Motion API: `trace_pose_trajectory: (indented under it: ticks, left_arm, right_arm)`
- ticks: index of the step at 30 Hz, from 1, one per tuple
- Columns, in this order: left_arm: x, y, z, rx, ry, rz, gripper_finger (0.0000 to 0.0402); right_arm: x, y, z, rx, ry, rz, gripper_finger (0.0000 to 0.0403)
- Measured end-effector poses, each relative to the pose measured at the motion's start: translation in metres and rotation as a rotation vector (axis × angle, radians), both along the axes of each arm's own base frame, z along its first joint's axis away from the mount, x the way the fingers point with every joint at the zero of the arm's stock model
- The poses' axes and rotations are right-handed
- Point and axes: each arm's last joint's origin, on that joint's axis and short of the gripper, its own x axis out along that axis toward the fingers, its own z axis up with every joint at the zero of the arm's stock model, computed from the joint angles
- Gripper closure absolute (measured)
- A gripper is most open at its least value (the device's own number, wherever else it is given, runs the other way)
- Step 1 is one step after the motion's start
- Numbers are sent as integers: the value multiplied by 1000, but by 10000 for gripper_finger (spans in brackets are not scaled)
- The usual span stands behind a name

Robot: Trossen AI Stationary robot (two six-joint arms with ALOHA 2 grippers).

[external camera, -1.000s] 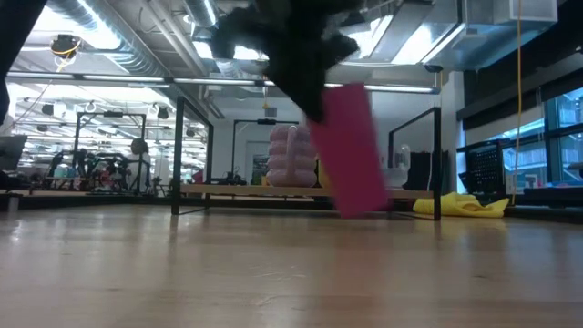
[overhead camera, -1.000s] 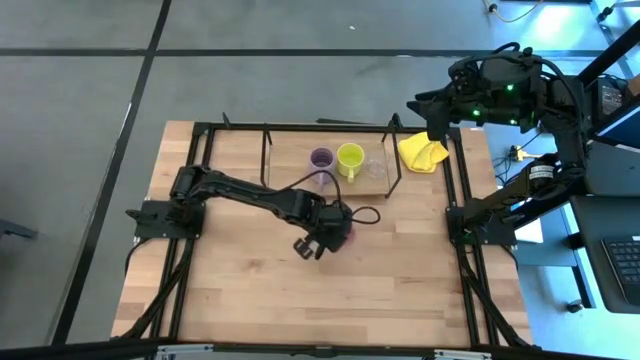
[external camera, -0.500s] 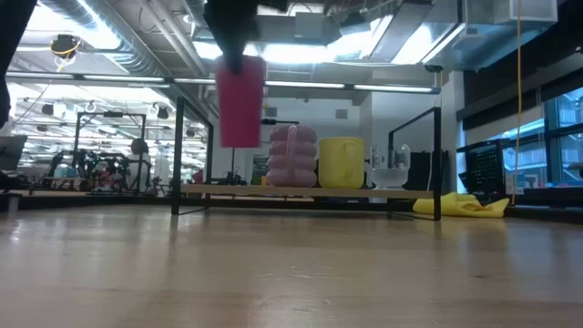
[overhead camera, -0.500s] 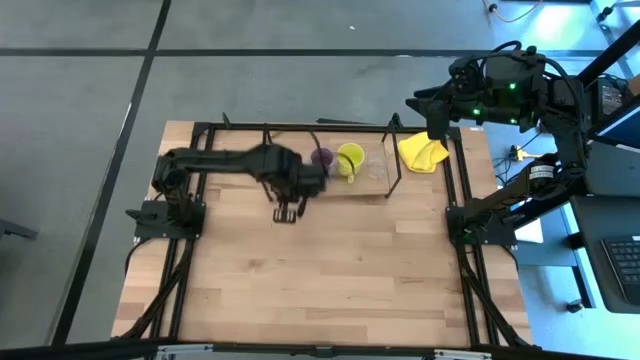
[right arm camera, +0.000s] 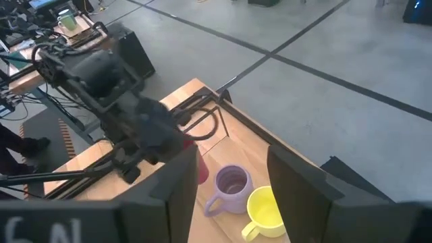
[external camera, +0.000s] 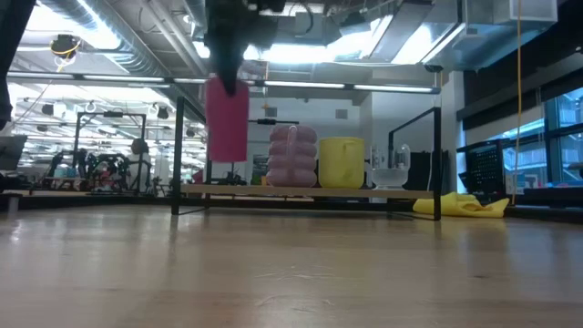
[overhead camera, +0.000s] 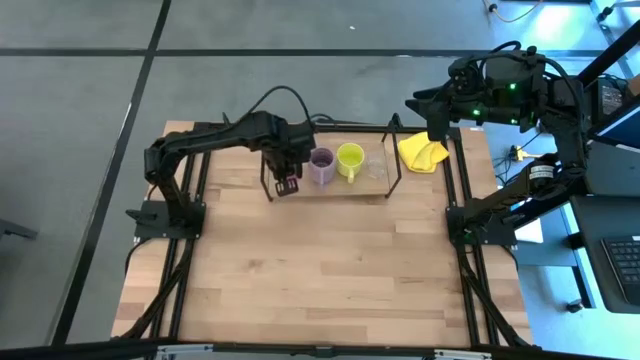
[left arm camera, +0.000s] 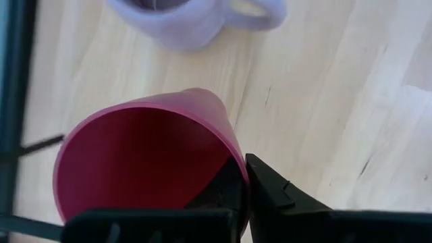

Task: Stack small to large cups/mugs on shelf
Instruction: Put the red cup on the shelf

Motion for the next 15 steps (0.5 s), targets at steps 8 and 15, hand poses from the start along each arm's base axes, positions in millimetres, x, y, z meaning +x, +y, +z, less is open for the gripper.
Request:
trace_pose_trajectory:
  ticks: [8, 15]
  left_arm:
    - [-4, 10, -22, 15, 14, 16, 399]
    - [1, 21, -20, 56, -61, 13, 400]
  right_arm:
    - [0, 0, 0, -4, 4, 3, 224]
    - [0, 0, 0, -6, 6, 3, 224]
